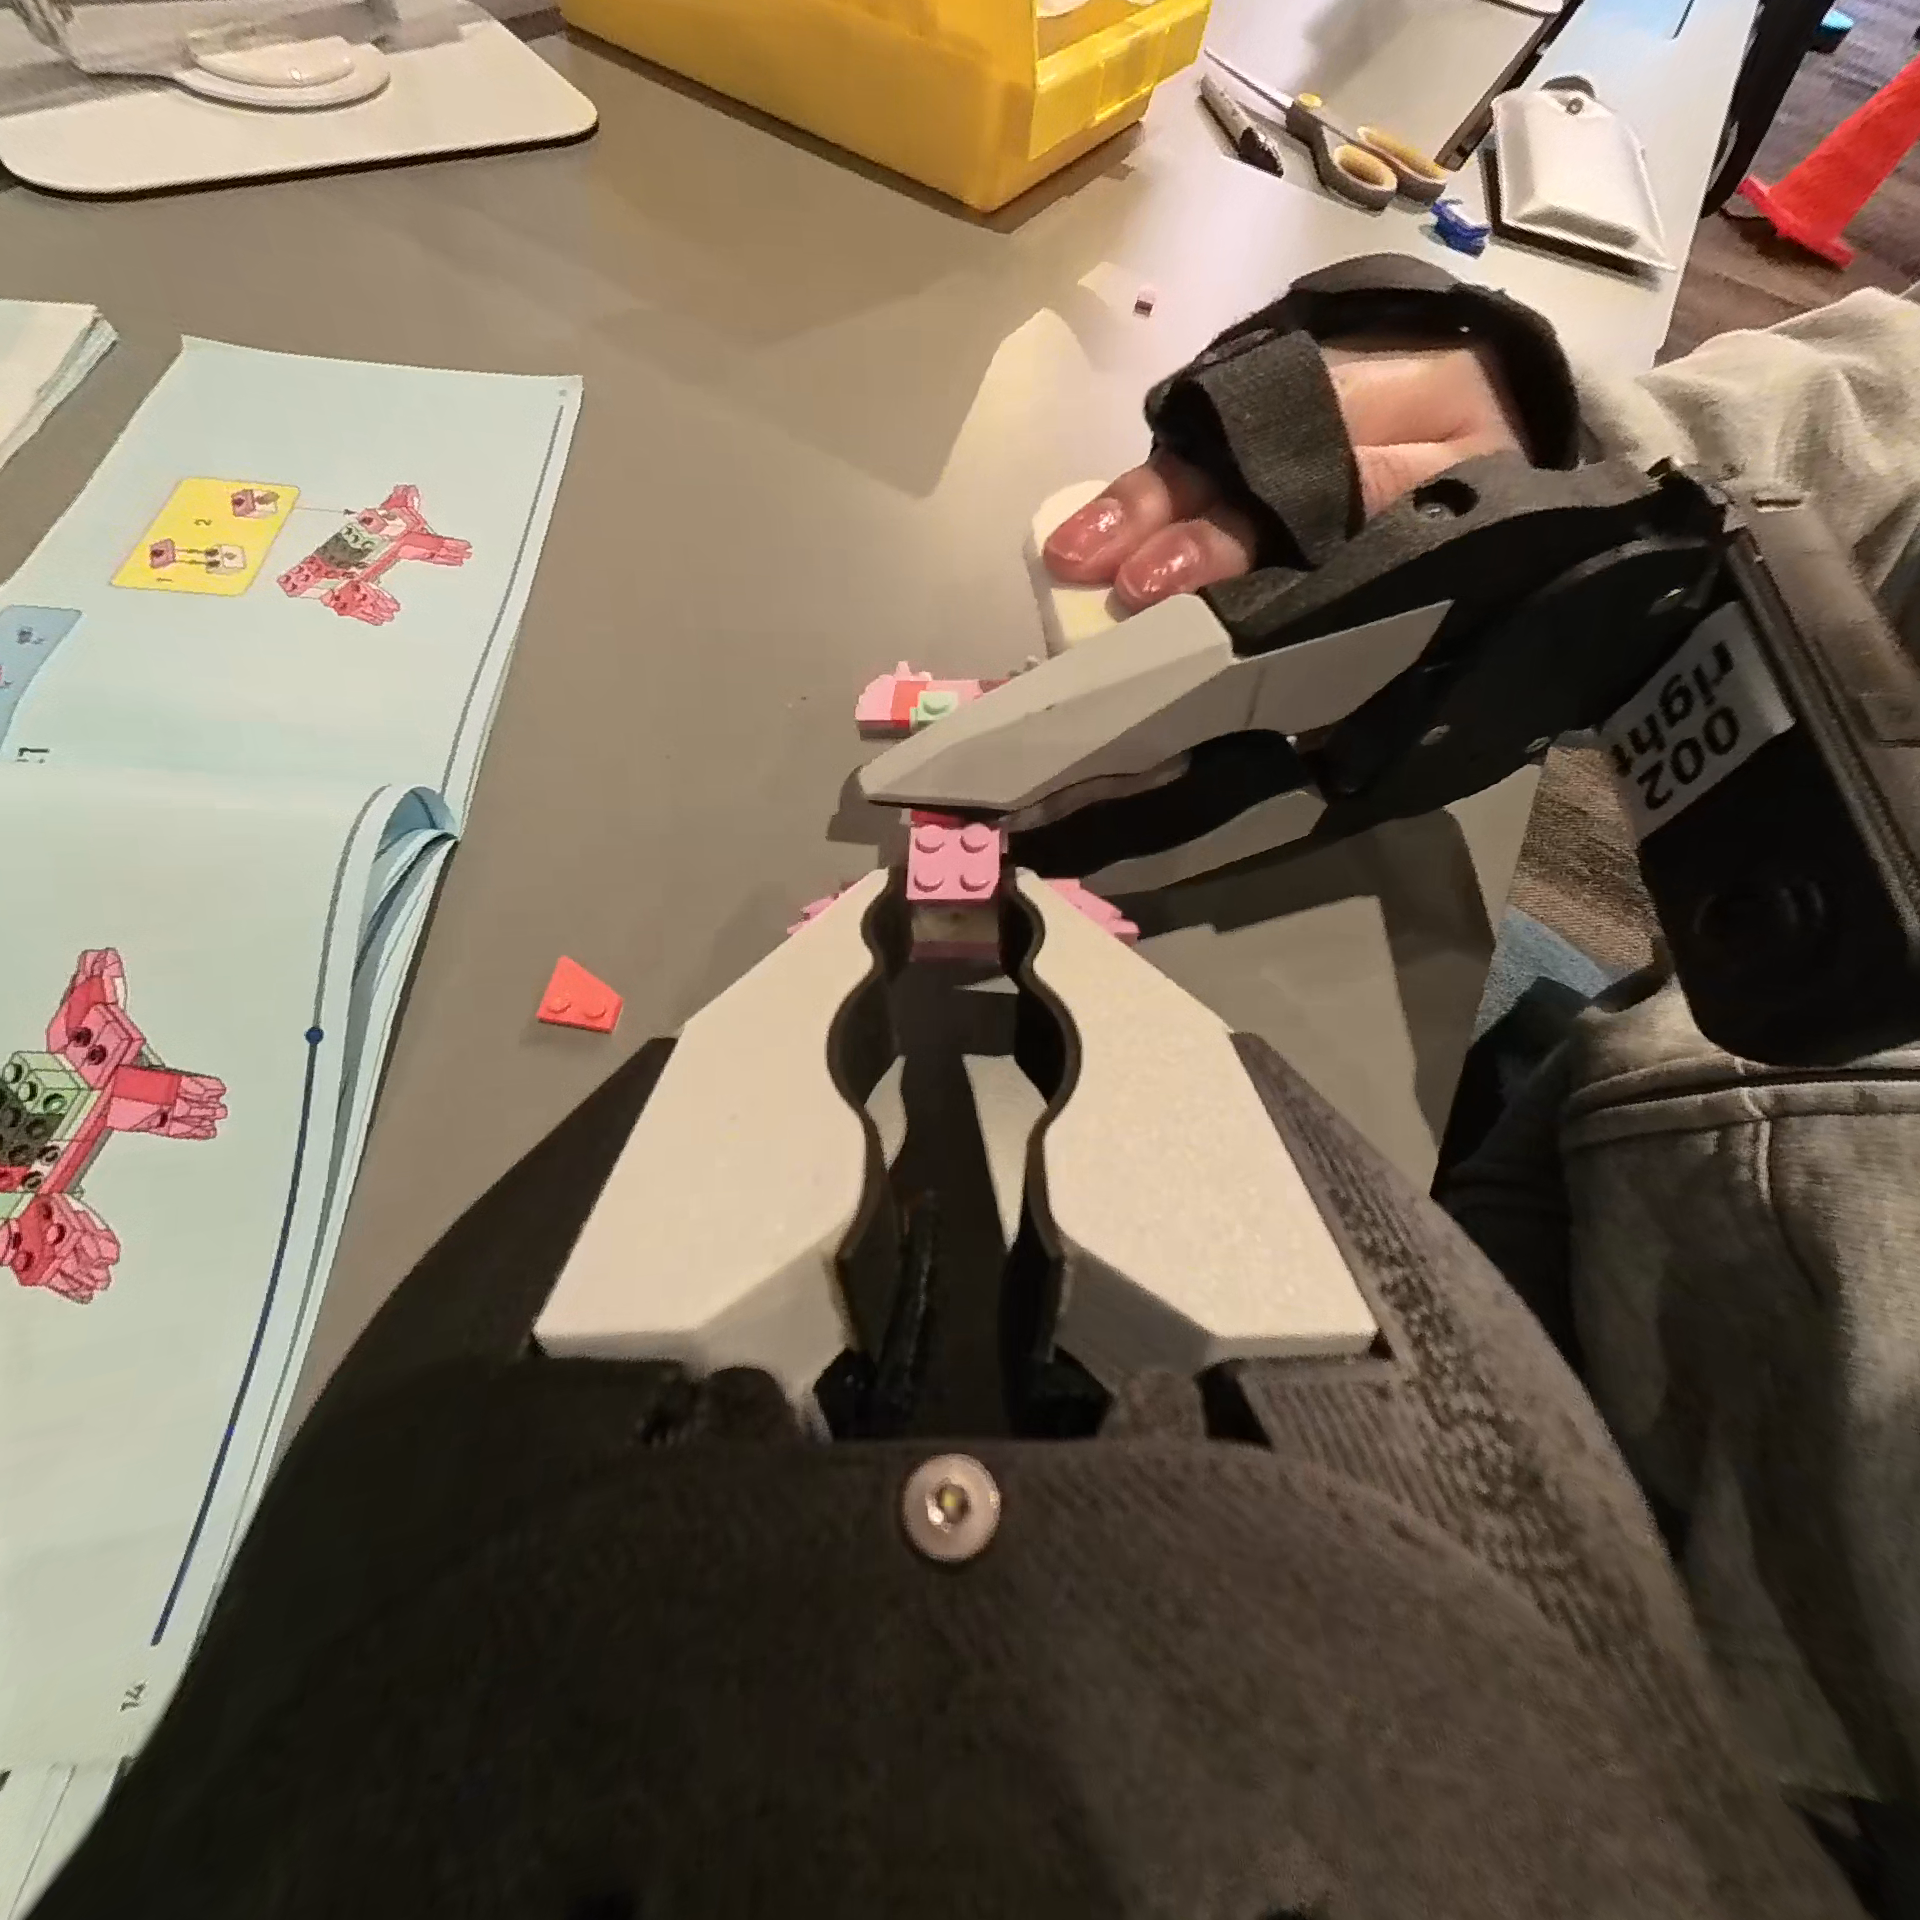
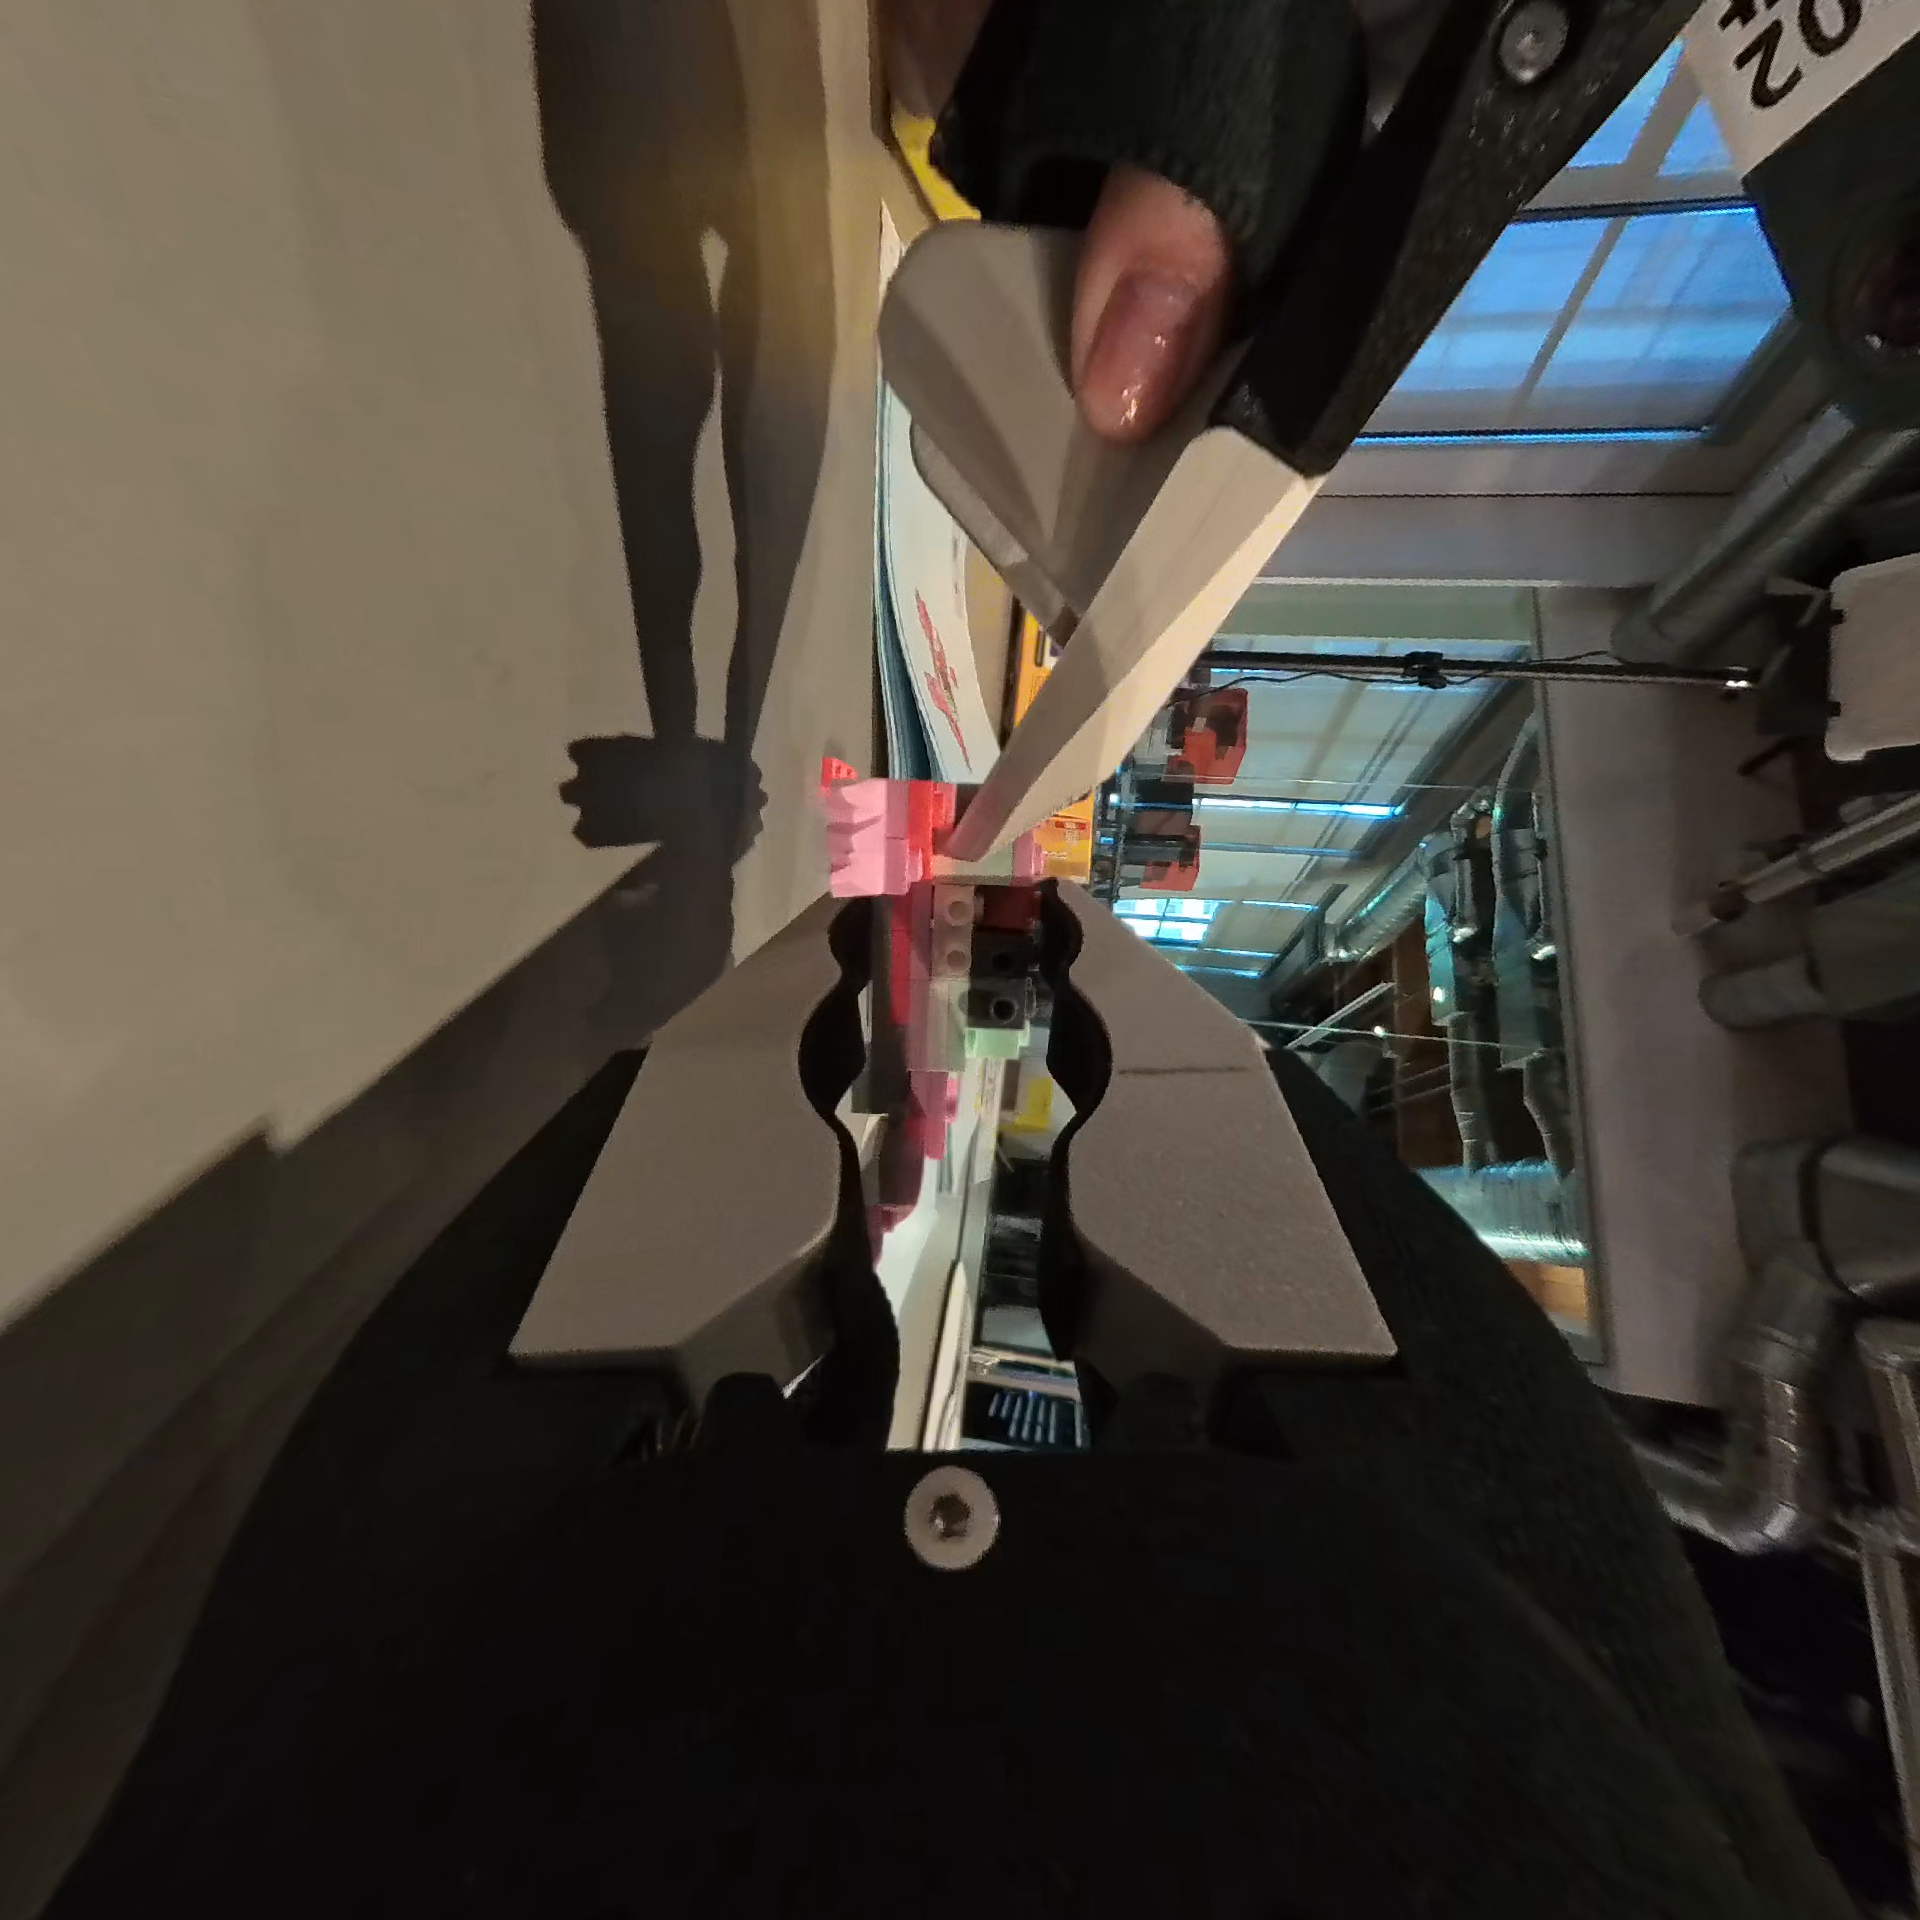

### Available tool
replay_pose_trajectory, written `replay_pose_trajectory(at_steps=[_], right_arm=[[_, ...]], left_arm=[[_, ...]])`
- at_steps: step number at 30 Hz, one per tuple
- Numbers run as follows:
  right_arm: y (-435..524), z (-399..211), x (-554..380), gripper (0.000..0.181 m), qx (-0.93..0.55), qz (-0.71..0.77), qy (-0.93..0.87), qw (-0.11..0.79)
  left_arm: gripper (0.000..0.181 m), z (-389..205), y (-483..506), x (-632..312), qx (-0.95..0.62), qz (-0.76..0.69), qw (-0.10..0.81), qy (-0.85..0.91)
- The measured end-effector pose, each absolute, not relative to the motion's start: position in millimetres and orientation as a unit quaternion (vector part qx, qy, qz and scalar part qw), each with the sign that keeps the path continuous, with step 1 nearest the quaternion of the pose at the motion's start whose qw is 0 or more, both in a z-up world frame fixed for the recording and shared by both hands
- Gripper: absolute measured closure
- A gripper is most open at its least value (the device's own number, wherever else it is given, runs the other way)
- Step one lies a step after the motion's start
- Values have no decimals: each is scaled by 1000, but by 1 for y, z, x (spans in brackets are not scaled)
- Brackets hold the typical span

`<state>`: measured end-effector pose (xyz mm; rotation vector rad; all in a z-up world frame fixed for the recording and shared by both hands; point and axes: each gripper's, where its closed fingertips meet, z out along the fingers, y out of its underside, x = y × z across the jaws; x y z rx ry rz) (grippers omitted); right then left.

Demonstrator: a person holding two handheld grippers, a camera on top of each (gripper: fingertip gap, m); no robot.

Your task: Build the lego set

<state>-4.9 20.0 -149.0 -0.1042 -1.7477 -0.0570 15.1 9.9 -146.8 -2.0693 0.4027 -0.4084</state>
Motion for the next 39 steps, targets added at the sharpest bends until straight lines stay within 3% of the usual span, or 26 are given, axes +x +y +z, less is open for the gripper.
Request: replay_pose_trajectory(at_steps=[32, 39], right_arm=[[26, -156, -1, 152, -68, -13, -788, 612], [23, -156, -1, 143, -126, 71, -785, 603]], left_arm=[[166, -151, 14, 21, -858, -119, 465, 183], [166, -146, 14, 22, -853, -126, 474, 177]])
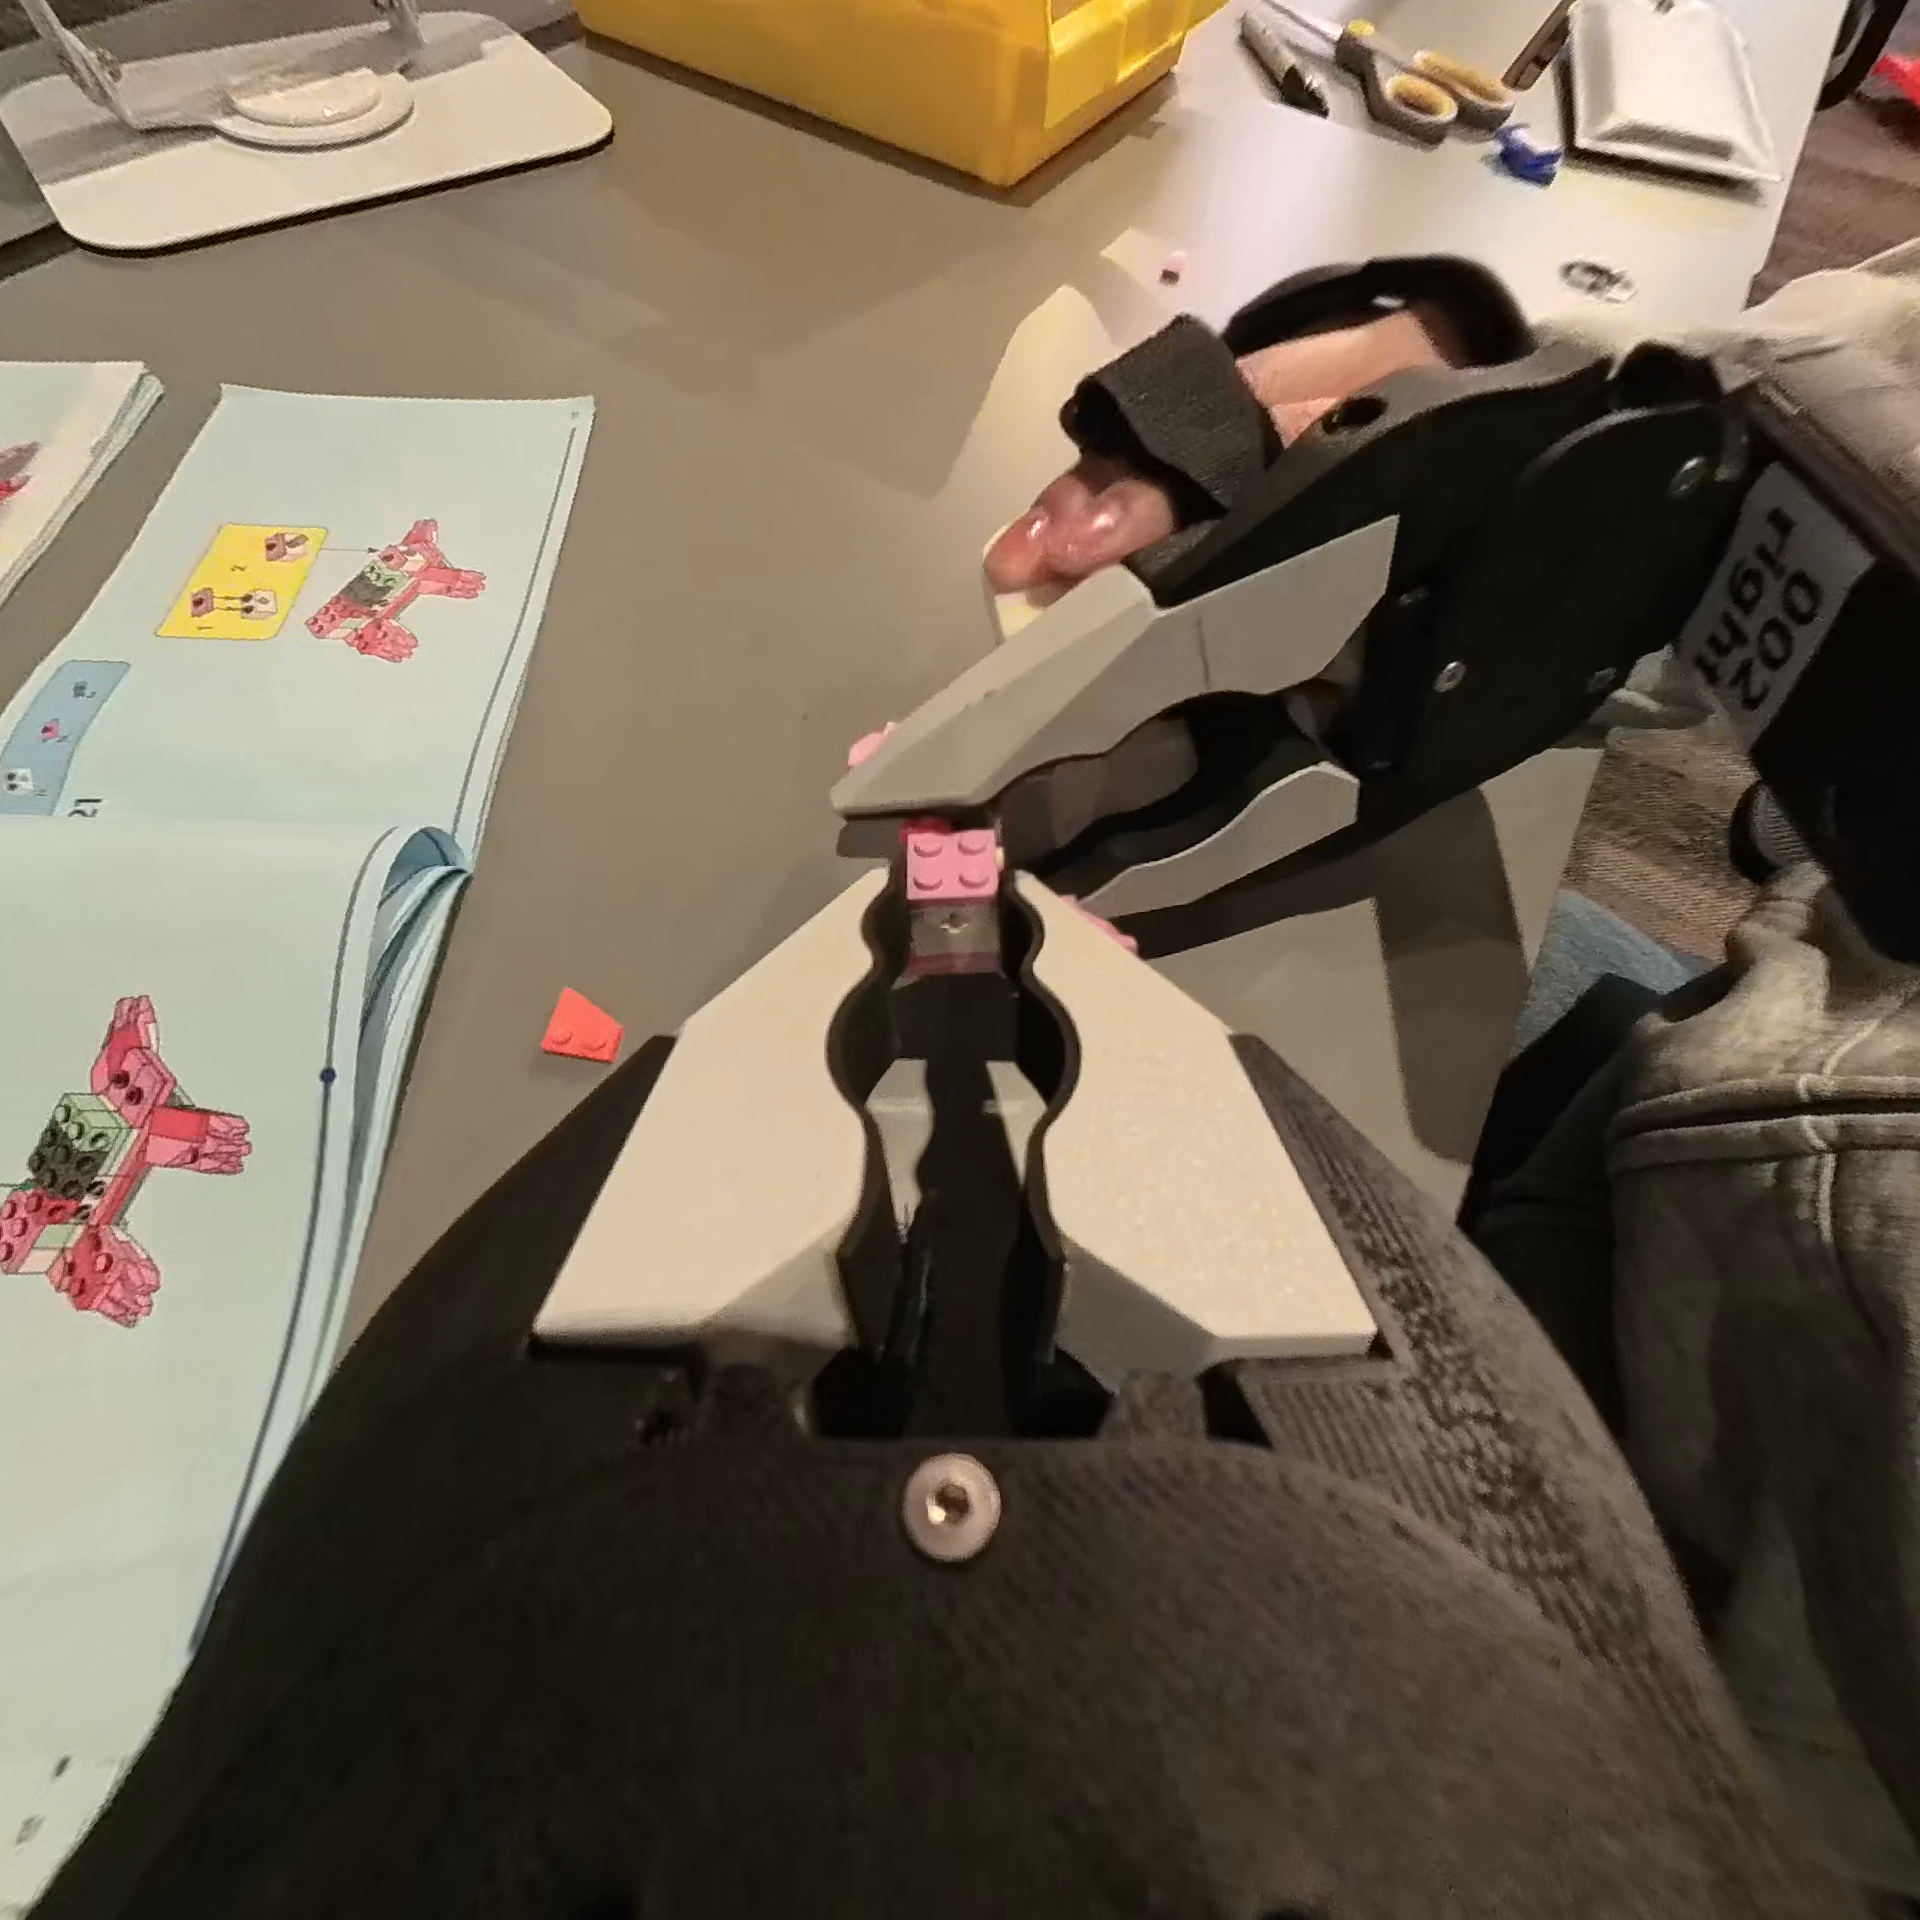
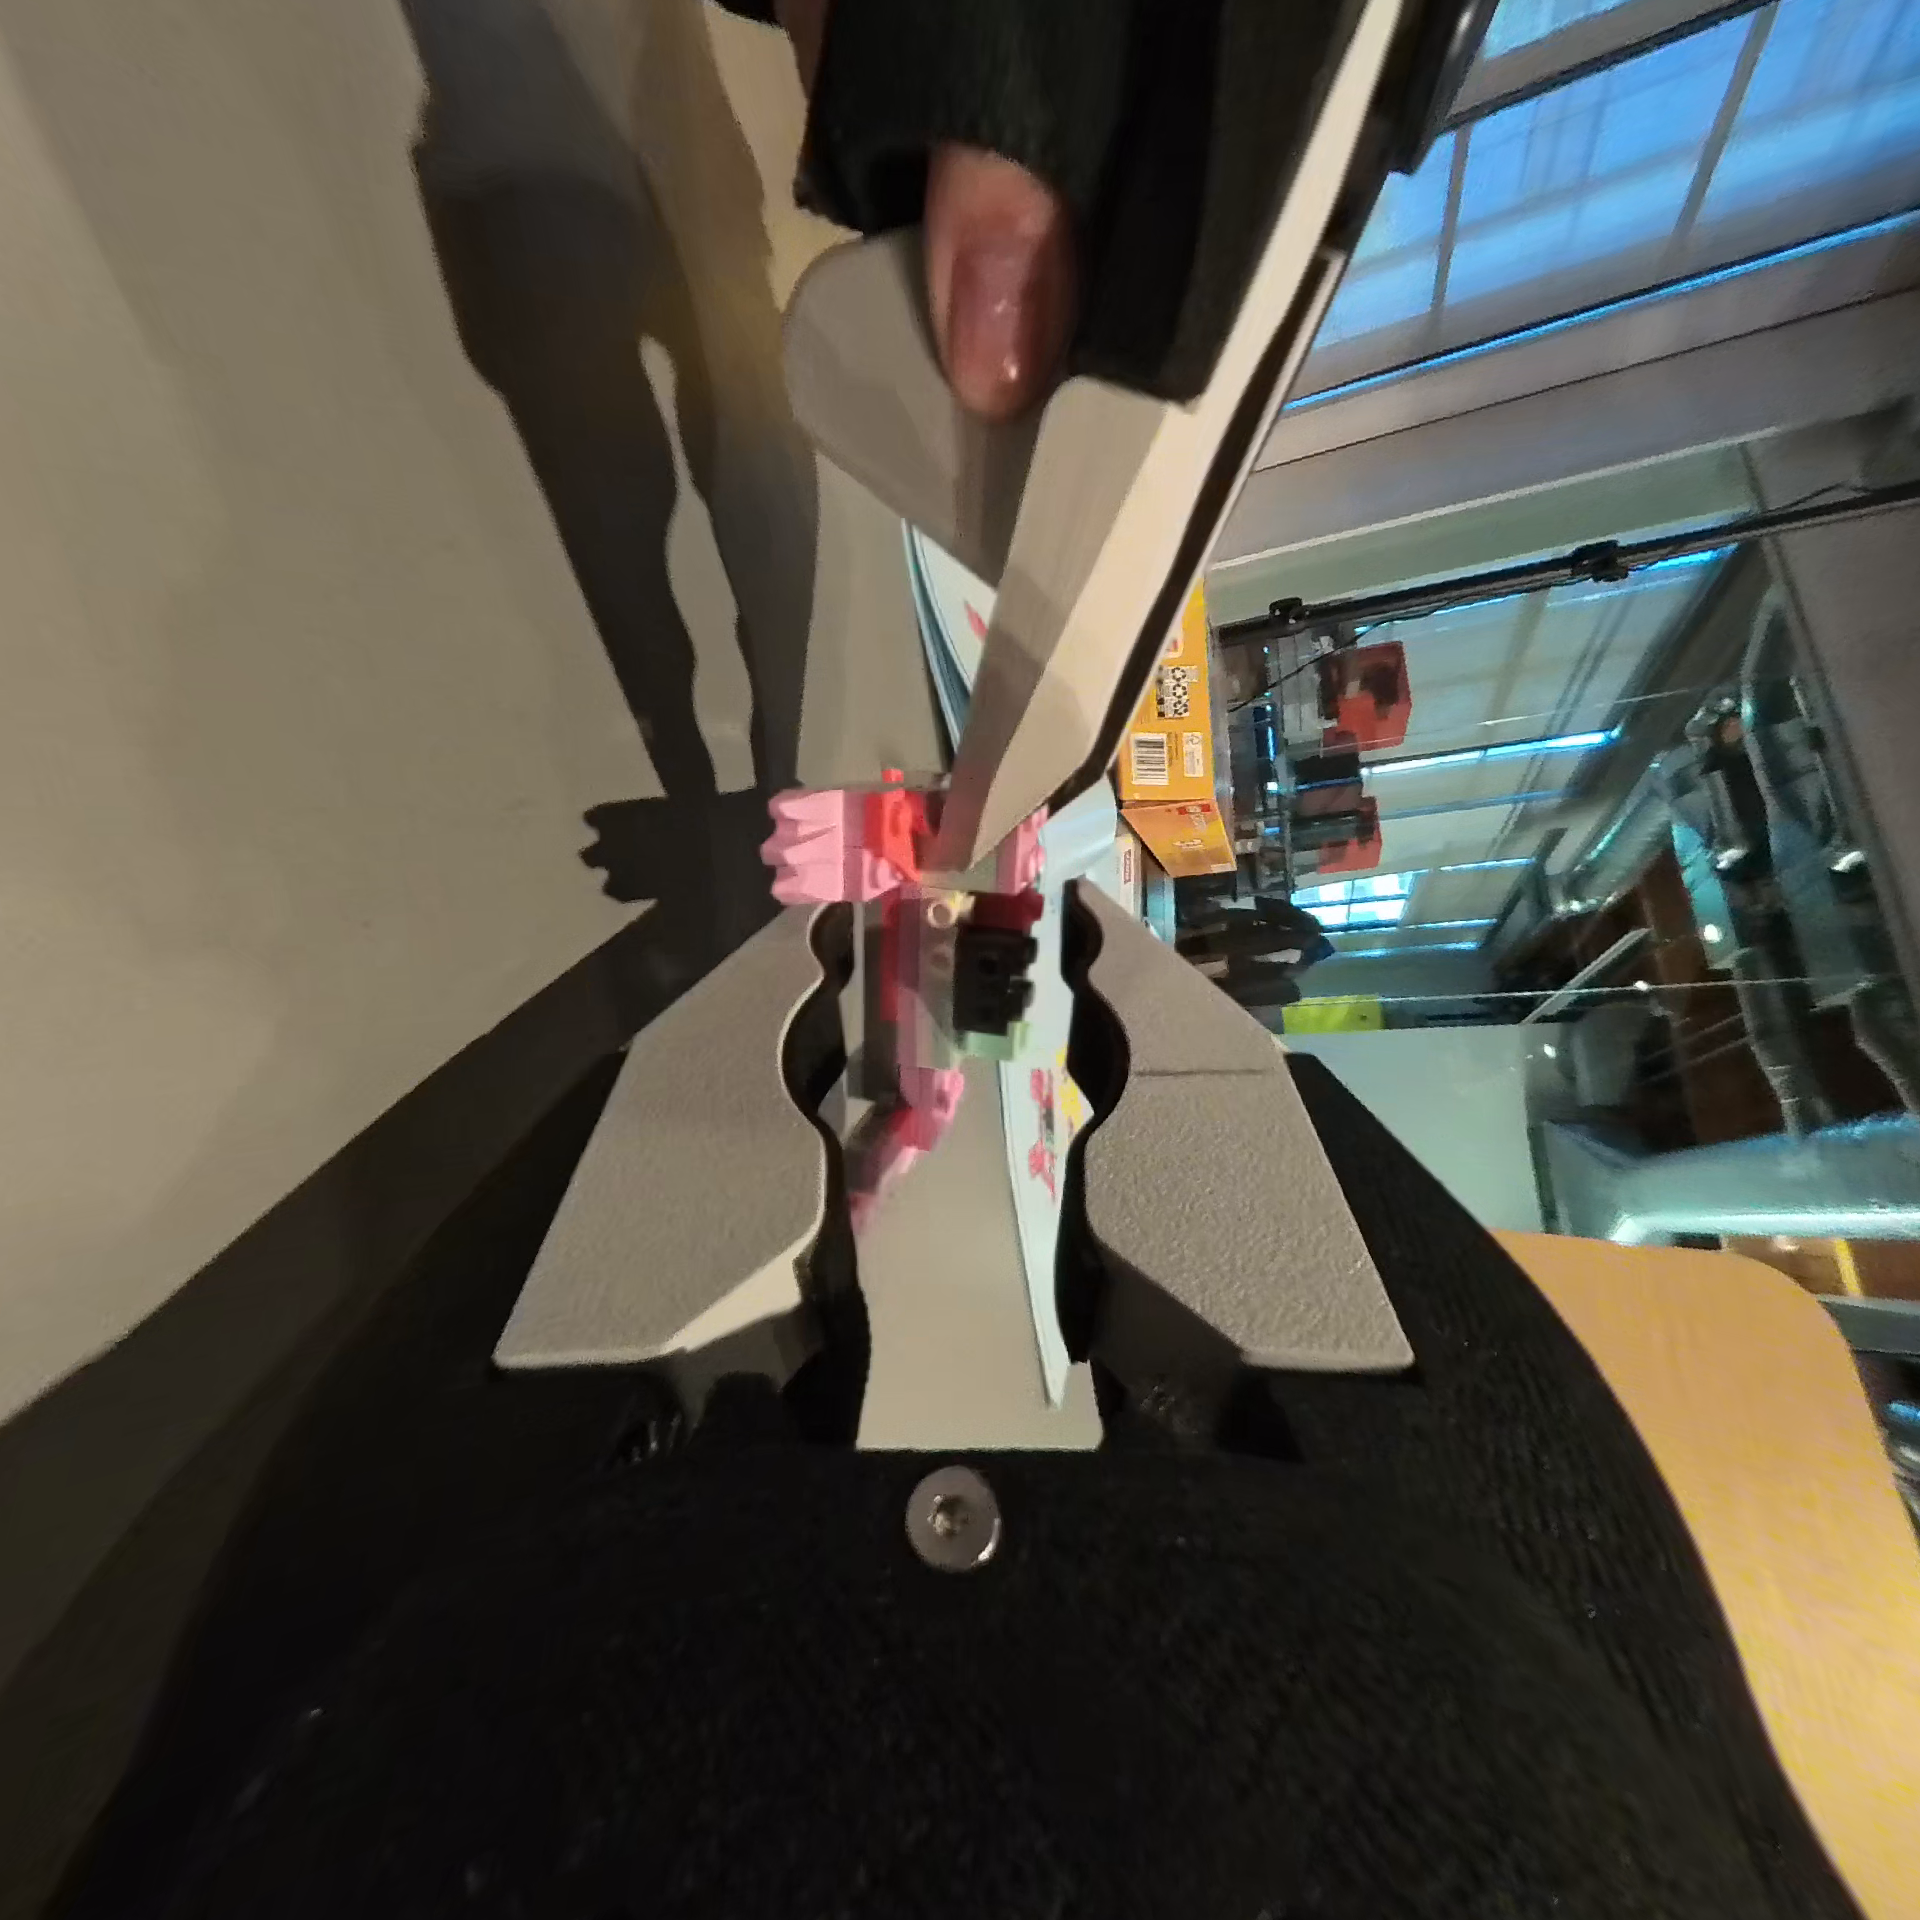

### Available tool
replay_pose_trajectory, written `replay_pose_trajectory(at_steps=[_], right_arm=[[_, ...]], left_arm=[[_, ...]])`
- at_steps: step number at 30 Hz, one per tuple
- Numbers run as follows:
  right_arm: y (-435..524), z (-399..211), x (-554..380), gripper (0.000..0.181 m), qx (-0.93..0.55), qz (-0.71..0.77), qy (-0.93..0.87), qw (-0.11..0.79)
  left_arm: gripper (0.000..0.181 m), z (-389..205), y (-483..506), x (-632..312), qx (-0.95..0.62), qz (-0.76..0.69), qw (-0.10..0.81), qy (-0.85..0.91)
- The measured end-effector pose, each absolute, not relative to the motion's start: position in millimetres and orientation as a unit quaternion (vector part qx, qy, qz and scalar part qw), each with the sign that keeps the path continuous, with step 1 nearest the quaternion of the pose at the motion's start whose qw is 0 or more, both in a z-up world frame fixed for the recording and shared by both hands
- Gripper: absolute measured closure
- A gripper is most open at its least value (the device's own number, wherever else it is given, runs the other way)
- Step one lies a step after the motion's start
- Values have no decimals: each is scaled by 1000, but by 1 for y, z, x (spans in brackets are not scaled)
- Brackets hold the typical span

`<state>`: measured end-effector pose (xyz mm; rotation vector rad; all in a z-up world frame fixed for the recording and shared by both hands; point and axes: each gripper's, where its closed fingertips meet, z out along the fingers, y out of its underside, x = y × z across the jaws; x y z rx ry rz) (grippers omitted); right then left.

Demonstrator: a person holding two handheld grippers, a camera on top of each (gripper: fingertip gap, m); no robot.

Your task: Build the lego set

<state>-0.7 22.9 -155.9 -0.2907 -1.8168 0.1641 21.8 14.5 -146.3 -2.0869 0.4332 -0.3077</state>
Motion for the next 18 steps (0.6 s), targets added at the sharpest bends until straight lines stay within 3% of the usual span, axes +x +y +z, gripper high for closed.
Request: replay_pose_trajectory(at_steps=[7, 18], right_arm=[[21, -161, 1, 143, -122, 76, -786, 601], [16, -147, 30, 120, -92, 187, -775, 597]], left_arm=[[166, -154, 15, 20, -859, -118, 467, 173], [166, -172, 5, 5, -871, -112, 448, 169]])
